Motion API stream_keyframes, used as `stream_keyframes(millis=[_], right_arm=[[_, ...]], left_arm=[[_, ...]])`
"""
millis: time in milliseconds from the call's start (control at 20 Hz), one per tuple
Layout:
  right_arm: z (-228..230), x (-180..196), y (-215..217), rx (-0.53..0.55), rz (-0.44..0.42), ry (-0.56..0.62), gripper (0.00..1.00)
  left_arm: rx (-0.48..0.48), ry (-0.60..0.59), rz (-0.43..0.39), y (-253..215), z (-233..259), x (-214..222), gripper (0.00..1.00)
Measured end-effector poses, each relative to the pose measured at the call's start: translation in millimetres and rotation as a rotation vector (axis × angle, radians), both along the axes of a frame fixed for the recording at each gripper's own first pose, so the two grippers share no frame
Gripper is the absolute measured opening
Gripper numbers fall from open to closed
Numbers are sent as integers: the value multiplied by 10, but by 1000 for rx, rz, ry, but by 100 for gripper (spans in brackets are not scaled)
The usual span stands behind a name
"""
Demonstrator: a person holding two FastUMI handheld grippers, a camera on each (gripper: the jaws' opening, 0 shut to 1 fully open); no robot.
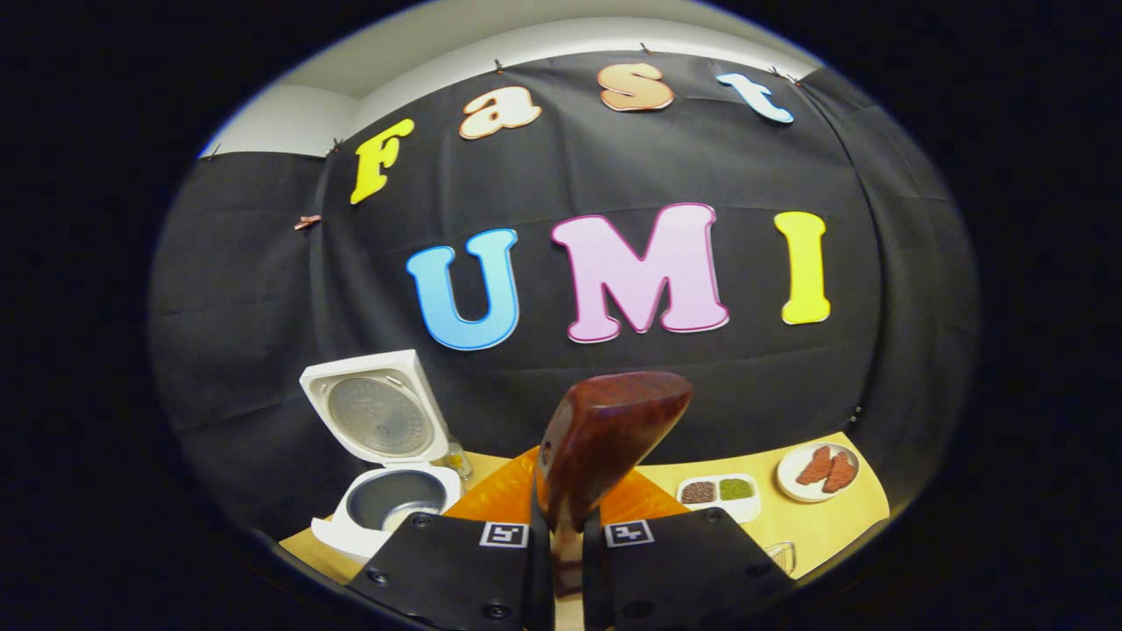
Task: Close the left gripper, press the button to open the rice cooker; take a wooden spoon from the chopstick holder with the right hand, scoop a spoonful of rice and pour it into the rice cooker, then put the wooden spoon back into the chopstick holder.
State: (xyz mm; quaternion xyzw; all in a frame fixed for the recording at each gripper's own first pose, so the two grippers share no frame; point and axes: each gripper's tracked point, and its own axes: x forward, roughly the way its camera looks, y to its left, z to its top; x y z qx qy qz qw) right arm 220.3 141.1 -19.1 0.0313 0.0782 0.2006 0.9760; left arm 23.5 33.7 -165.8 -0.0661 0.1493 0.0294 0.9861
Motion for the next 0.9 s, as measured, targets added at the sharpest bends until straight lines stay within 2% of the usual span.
stream_keyframes(millis=[50, 450, 650, 900], right_arm=[[-35, 44, -205, -7, -21, 6, 17], [-616, 357, -1653, 0, -194, 115, 17], [-914, 513, -2050, 26, -252, 173, 17], [-1339, 656, -2195, 36, -262, 256, 17]], left_arm=[[-1, -1, 10, -63, 27, 31, 96], [30, -37, 40, -669, 322, 302, 96], [76, -32, 35, -896, 404, 425, 96], [62, -77, 86, -1076, 613, 480, 96]])
